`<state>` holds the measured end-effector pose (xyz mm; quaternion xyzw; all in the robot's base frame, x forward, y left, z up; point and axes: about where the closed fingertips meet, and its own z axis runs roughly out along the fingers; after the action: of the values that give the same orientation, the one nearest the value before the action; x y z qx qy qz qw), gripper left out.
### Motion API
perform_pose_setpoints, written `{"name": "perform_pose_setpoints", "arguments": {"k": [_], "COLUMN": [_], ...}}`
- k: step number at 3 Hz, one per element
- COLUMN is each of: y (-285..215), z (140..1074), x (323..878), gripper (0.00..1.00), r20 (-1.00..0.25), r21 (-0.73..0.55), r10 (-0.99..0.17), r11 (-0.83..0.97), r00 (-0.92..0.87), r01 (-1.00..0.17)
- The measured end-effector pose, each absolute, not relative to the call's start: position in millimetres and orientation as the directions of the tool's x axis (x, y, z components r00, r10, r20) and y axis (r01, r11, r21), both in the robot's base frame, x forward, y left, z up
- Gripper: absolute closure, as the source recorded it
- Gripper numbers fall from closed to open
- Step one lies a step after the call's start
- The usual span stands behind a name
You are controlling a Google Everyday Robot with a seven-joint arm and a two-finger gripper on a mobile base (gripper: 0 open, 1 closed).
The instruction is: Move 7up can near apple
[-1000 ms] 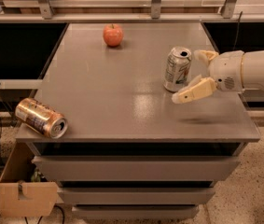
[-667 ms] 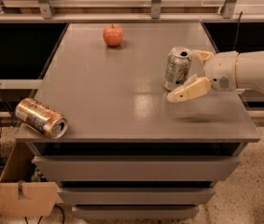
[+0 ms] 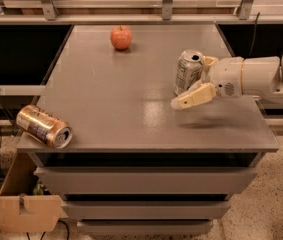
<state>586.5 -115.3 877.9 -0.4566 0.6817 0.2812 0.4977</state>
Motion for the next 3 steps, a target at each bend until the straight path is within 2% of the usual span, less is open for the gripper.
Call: {"name": "perform_pose_setpoints", "arguments": {"k": [1,3], "y": [-107.2,-101.6], "z": [874.6,873.3], "x": [590.4,592.8], "gripper": [0.16,0.62], "r20": [-0.940,-0.945], "r21": [-0.061,-0.054], "r10": [-0.330,-0.317], "r11": [0.411,0.386], "r00": [-0.086,-0.077], "r01": [-0.910,-0.921]}}
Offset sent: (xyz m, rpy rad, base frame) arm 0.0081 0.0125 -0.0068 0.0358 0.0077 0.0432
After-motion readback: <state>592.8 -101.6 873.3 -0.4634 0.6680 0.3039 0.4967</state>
